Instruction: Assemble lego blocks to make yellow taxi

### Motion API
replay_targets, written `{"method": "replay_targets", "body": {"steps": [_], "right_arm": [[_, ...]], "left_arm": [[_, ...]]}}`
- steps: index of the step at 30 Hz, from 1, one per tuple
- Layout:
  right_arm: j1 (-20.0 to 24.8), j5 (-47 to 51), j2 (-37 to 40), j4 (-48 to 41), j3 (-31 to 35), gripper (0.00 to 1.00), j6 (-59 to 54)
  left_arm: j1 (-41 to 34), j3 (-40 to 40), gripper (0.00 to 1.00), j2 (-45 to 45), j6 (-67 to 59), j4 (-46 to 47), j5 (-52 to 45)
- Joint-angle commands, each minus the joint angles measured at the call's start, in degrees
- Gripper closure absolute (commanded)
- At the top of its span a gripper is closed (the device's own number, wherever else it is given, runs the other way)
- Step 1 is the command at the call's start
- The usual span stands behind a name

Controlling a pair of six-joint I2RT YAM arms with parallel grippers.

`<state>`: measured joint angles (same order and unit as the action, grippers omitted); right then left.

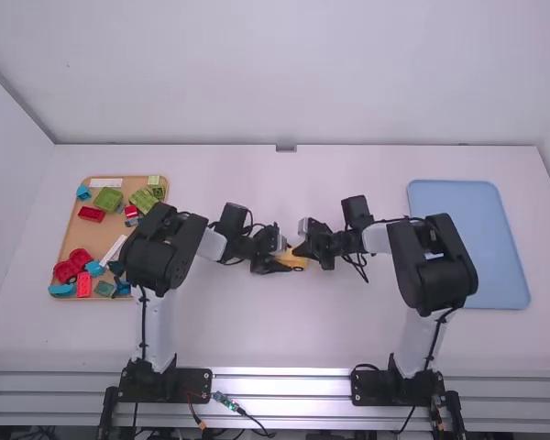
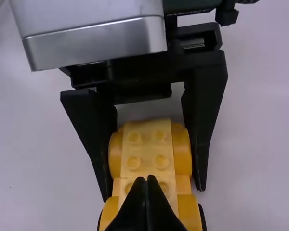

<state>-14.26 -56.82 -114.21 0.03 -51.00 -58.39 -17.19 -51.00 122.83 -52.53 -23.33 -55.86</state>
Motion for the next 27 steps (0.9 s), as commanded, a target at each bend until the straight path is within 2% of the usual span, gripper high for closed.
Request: {"method": "replay_targets", "body": {"steps": [1,5,9,18,22,25,27], "right_arm": [[-3.34,10.01,-5.38,-0.68,3.15,1.00,0.50],[-3.04,8.74,-6.71,2.60,5.11,1.00,0.52],[-1.99,6.47,-5.88,2.08,5.05,1.00,0.52],[-1.09,5.27,6.38,-7.02,0.90,1.00,-3.48],[-1.11,10.32,12.72,-7.19,-0.72,1.00,-0.26],[-1.11,17.81,16.70,-8.94,-2.36,1.00,4.02],[-1.20,26.53,20.26,-13.20,-4.26,0.99,7.23]], "left_arm": [[-0.83,0.81,0.98,1.09,-2.14,0.52,7.34],[-0.81,0.81,0.98,1.09,-2.14,0.62,7.30],[-0.81,0.81,0.98,1.09,-2.14,0.67,7.32],[-0.81,0.81,0.97,1.09,-2.10,0.62,7.34],[-0.83,0.81,0.96,1.09,-1.38,0.54,7.39],[-0.81,0.63,0.95,1.09,0.68,0.38,7.50],[-0.81,0.31,0.95,1.09,0.66,0.95,7.54]]}}
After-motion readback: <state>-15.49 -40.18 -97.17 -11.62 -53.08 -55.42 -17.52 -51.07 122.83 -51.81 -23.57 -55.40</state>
